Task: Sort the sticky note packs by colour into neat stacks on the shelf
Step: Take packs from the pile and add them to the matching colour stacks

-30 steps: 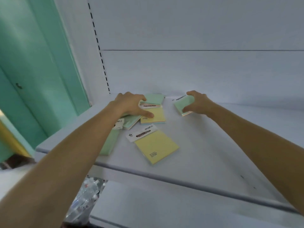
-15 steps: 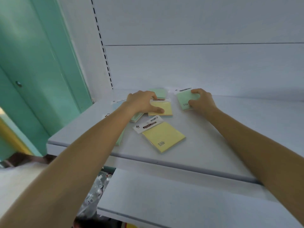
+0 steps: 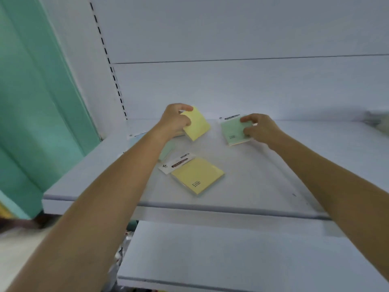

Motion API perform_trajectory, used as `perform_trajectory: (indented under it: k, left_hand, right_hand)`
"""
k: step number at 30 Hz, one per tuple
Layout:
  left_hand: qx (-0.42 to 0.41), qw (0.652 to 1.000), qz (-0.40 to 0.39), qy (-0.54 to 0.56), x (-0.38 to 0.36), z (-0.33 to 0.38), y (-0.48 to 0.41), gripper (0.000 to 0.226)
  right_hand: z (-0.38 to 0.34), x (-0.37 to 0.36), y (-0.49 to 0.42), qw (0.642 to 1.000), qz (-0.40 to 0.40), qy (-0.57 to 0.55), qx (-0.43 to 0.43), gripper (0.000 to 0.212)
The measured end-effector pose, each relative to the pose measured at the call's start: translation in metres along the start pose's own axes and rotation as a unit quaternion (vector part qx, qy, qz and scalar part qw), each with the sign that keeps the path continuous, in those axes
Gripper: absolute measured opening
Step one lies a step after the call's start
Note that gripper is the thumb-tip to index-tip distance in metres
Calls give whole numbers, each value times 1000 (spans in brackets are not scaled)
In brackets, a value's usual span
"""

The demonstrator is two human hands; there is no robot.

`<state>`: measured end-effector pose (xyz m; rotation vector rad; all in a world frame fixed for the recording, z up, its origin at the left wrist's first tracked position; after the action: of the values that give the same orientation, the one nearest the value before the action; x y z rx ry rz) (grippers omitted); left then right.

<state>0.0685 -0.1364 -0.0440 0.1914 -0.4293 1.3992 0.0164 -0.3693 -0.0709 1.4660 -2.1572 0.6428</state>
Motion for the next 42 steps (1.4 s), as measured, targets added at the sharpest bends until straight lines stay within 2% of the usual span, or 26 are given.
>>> perform_trajectory:
  k: [3, 6, 10, 18, 24, 29, 35, 42]
  left_hand:
    - [21, 998, 40, 53, -2, 5, -7, 39]
    - [42, 993, 39, 105, -22, 15, -5, 28]
    - [27, 993, -4, 115, -69, 45, 6, 29]
    - [-22, 986, -94, 135, -211, 121, 48, 49]
    - [-66, 974, -123, 177, -343, 187, 90, 48]
    - [-98, 971, -115, 183, -428, 228, 111, 44]
    - [-119, 971, -125, 166, -499, 258, 112, 43]
    - [-145, 968, -124, 160, -554, 291, 70, 42]
  right_hand:
    - [14, 25, 11, 1000, 26, -10, -8, 43]
    - [30, 57, 26, 998, 67, -16, -14, 44]
    - [54, 106, 54, 993, 114, -6, -22, 47]
    - [122, 232, 108, 982, 186, -2, -27, 48]
    - [199, 343, 150, 978, 202, 20, -53, 49]
    - [260, 411, 172, 975, 205, 29, -83, 48]
    - [308, 464, 171, 969, 227, 23, -97, 48]
    - [349, 514, 140, 961, 258, 2, -102, 49]
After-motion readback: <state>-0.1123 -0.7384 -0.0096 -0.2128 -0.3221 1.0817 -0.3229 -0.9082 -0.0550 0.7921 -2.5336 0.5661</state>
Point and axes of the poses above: each hand's wrist, its own y-axis away from the middle knuckle, its own x-axis out of the back of the hand, z = x × y, the point moved 9 cm from there along -y, towards the middle knuckle, and after that the axes turned 1 degree about y, right-handed, at the moved point
